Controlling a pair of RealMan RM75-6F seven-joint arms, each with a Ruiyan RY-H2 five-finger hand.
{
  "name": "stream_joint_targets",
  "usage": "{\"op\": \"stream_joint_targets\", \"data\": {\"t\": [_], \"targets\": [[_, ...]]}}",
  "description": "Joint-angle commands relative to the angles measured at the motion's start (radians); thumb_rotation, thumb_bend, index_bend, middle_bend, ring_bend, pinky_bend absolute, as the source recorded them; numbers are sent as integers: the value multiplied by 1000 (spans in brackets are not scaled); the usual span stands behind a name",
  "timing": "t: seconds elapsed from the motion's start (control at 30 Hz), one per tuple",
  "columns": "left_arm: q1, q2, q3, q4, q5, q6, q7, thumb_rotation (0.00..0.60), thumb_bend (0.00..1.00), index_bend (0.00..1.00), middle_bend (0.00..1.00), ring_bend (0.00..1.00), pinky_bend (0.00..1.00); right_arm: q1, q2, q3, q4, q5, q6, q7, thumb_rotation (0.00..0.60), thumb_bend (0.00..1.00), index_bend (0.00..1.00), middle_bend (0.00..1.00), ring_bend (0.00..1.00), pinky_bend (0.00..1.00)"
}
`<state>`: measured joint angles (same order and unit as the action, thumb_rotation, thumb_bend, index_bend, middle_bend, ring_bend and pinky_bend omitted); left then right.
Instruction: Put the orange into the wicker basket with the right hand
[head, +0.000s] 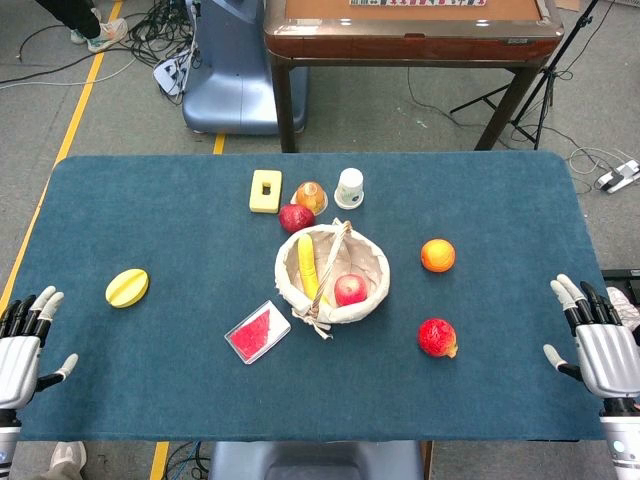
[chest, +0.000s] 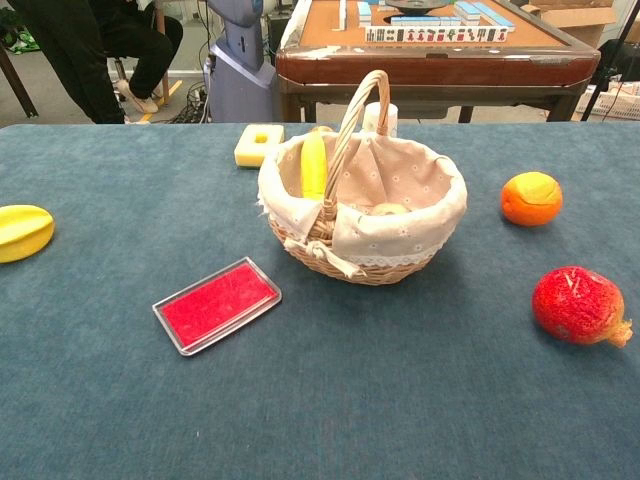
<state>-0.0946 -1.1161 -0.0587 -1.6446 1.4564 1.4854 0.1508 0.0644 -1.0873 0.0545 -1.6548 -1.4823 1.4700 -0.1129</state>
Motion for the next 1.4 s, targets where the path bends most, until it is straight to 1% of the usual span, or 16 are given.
{"op": "stream_joint_targets", "data": {"t": [0.03,0.27,0.47,0.53,0.67,0.8,1.0,1.17,1.3,1.4], "targets": [[1,-1,-1,1,2,4,-1,600,260,54,0,0,13,1,3,-1,-4,-5,0,2,600,202,0,76,0,148],[2,1,4,-3,2,1,5,600,260,54,0,0,13,5,17,-4,-20,-6,-11,-5,600,202,0,76,0,152],[2,0,1,-3,2,5,2,600,260,55,0,0,14,17,32,5,-38,-12,-16,-25,600,202,0,77,9,154],[2,-1,1,-2,3,4,3,600,260,56,0,0,14,30,39,8,-46,-15,-30,-41,600,202,0,84,29,155],[2,-3,2,1,5,6,4,600,260,59,0,0,14,84,68,29,-84,4,-104,-91,600,202,0,91,38,162],[5,-7,4,5,5,8,2,600,260,59,0,0,14,156,87,61,-120,61,-209,-164,600,202,0,95,38,176],[8,-10,-1,8,4,19,-7,600,260,60,0,0,14,280,64,109,-129,190,-380,-243,600,202,0,104,38,176],[11,-8,0,11,3,21,-13,600,260,64,0,0,14,382,-5,143,-61,280,-482,-284,600,199,5,117,39,179],[18,-7,1,13,0,28,-19,600,260,64,0,0,14,454,-63,157,-1,371,-553,-329,600,174,18,126,55,214],[24,-6,1,15,0,37,-22,600,260,64,0,0,14,509,-111,161,53,444,-600,-373,600,173,19,127,57,218]]}}
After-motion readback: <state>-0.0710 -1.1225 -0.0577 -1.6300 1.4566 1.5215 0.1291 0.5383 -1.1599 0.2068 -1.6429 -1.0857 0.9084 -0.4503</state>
